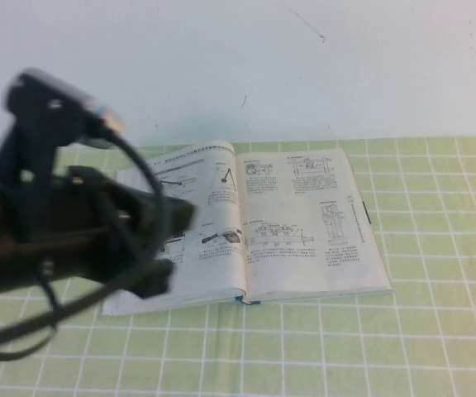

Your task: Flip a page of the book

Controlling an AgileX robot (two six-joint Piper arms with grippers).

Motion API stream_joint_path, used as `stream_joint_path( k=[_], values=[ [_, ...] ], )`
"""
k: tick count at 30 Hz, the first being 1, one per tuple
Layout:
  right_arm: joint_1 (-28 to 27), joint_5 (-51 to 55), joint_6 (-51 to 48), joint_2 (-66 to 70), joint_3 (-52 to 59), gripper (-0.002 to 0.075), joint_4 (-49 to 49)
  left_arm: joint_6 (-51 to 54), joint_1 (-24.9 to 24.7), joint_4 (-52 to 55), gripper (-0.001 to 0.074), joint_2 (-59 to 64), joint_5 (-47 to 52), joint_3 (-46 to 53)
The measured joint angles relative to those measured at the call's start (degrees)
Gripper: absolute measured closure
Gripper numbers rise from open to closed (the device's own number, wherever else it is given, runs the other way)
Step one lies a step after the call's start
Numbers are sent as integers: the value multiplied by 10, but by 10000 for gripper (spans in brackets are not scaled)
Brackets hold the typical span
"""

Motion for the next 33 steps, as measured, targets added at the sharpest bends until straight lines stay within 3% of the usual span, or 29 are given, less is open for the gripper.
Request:
stream_joint_path(
  k=[6,20,26,33],
  values=[
    [0,-51,38,-158,167,728,-7,-68,74,152,738,-90,-6,10],
    [0,-216,93,-495,625,729,14,-31,84,129,738,-226,-187,224],
    [0,-220,102,-591,722,729,35,-21,84,117,738,-225,-215,269],
    [0,-228,103,-611,752,729,37,-21,84,110,739,-222,-253,270]
  ],
)
